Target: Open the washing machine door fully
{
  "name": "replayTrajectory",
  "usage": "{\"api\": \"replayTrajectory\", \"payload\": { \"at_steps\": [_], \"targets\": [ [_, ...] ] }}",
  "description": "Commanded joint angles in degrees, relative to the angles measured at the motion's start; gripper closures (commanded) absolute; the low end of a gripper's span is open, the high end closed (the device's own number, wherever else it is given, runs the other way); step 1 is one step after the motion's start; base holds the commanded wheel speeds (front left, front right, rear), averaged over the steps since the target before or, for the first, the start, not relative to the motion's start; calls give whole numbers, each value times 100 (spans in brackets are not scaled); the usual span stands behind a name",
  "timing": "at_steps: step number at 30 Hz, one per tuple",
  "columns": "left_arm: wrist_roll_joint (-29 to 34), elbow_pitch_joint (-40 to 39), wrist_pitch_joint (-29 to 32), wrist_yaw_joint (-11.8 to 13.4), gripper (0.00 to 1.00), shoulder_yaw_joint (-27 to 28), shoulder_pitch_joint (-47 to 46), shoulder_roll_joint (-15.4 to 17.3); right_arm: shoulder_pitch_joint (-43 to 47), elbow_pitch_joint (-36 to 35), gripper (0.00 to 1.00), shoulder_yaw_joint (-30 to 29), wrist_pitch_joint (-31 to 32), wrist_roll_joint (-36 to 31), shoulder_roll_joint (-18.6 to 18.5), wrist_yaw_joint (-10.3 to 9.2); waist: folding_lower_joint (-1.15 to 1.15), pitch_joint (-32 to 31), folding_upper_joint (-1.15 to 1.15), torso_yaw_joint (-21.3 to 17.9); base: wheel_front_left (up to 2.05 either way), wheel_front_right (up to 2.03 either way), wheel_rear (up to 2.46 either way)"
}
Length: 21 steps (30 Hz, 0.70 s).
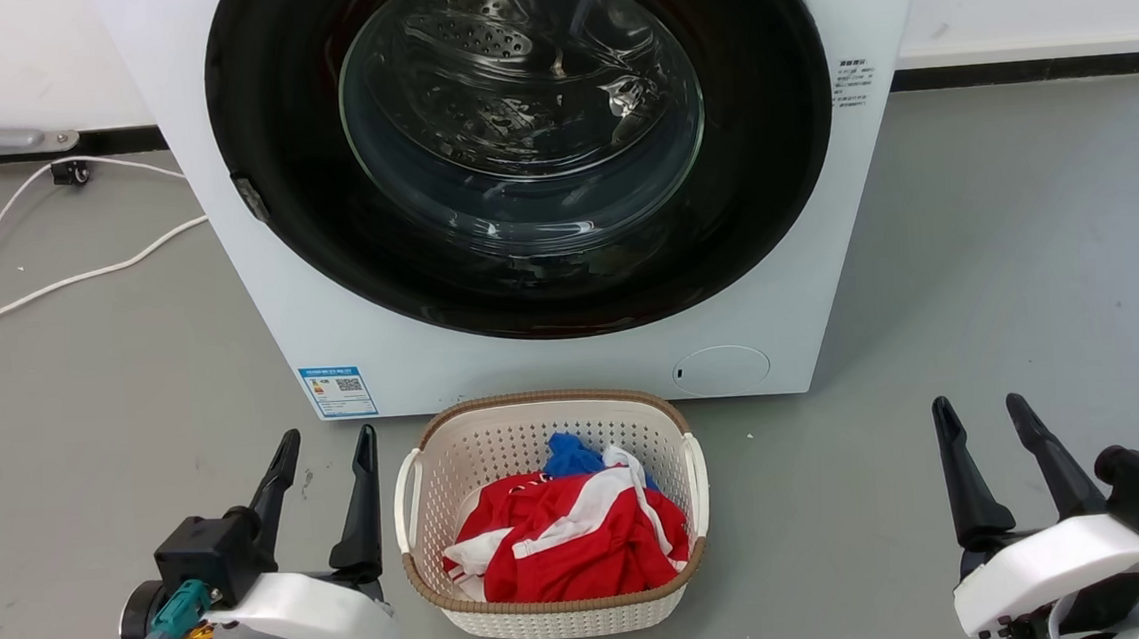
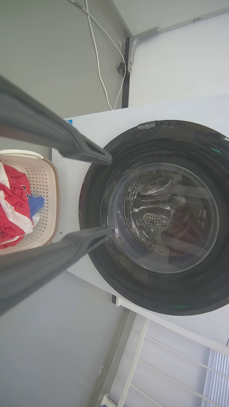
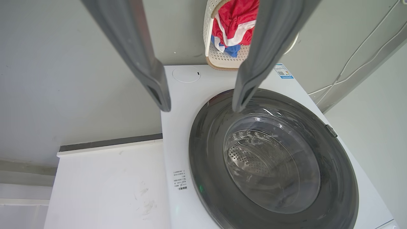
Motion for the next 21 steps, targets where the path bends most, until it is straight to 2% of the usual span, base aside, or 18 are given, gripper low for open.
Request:
{"api": "replayTrajectory", "payload": {
  "at_steps": [1,21],
  "targets": [
    [154,-13,-51,31,0,-34,-101,45,31,-74,0,-15,-23,-156,11,12,0,0,0,3,0,0,0],
    [843,171,-283,3,0,-64,-144,73,103,-151,0,-144,-64,-838,14,8,0,-15,0,10,0,0,0]
  ]
}}
